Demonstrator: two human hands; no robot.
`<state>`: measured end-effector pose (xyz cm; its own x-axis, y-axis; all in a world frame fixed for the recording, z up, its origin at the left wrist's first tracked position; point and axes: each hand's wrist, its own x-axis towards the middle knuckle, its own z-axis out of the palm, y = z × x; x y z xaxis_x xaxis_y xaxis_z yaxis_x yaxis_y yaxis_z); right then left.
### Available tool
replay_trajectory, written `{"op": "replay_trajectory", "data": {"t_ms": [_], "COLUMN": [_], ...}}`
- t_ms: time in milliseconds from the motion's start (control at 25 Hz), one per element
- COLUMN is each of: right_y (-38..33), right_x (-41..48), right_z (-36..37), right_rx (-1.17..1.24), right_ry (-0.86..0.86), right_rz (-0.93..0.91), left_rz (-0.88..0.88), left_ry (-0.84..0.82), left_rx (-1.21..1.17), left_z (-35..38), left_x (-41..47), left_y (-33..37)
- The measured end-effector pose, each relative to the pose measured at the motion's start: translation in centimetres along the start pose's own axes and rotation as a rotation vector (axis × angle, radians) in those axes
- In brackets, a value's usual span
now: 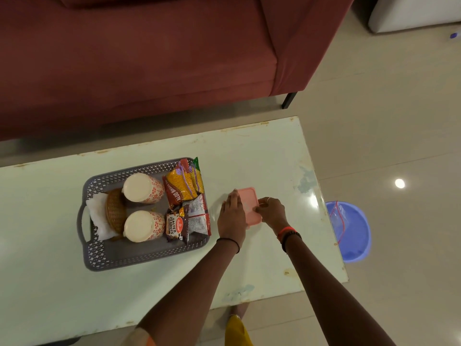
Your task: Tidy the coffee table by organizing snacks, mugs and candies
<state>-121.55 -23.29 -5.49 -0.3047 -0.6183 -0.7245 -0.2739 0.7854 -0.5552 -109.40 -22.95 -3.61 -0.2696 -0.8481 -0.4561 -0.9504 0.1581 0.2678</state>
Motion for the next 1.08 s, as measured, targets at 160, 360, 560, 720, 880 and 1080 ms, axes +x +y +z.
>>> {"op": "replay_trajectory", "data": {"t_ms": [160,360,560,720,880,1080], "right_y": [1.4,-0.1,-2.2,-3.7,-4.3,-4.9], "right_x": [-1.2,-1.5,-1.9,-1.9,-2.1,-3.5], "right_z": [0.6,1.7,4.0,5.8,6.6,5.9], "right_rx": [0.045,0.015,-0.028,-0.04,-0.106,-0.223], "right_ry": [0.085,0.088,0.071,0.044,0.04,0.028], "right_rz": [-0.017,-0.031,-0.083,-0.085,-0.103,-0.153], "left_rz": [0.033,0.123,0.147,0.114,0.074,0.028], "left_ry": [-0.045,0.083,0.198,0.245,0.252,0.341], "left_rx": [0.006,-0.096,-0.182,-0.218,-0.239,-0.185], "left_z": [-0.6,-2.8,-5.8,-7.3,-8.3,-10.0], "left_x": [-0.1,0.3,1.3,1.4,1.1,-0.2], "left_y": [-0.4,-1.2,-2.8,-4.9,-7.4,-10.0]}}
